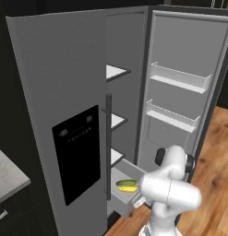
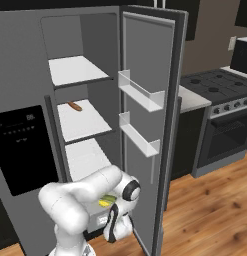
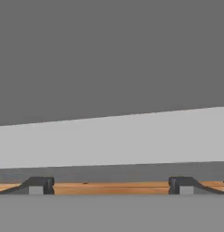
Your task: Place the cucumber and corn inside the fridge drawer. Close the drawer after placing the vegetables.
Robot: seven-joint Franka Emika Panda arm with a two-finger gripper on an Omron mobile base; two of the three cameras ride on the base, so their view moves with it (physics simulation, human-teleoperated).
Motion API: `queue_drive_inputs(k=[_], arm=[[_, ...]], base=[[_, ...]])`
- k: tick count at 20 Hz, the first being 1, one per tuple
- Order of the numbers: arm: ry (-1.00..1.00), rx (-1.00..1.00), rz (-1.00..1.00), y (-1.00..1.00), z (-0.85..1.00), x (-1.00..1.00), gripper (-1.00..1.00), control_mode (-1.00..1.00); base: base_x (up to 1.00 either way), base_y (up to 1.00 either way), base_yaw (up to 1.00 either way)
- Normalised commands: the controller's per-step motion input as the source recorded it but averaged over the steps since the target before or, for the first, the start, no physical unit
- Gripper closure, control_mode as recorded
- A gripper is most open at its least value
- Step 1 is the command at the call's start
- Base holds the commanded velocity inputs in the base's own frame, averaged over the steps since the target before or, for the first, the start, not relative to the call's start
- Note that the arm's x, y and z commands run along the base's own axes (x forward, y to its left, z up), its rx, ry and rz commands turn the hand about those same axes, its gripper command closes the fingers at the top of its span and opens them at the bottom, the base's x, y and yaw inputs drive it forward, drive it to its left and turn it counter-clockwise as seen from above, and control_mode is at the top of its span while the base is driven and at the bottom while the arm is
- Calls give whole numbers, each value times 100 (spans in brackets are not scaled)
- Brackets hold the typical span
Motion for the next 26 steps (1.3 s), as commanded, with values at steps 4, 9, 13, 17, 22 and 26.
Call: queue_drive_inputs(k=[4,9,13,17,22,26], arm=[[-20,21,15,0,-34,60,-100,-100],[-6,18,7,4,-1,82,-100,-100],[0,12,6,3,4,79,-100,-100],[-8,16,8,2,-3,76,-100,-100],[-19,21,11,0,-13,62,-100,-100],[-19,22,12,0,-21,52,-100,-100]], base=[[0,0,0],[0,0,0],[0,0,0],[0,0,0],[0,0,0],[0,0,0]])
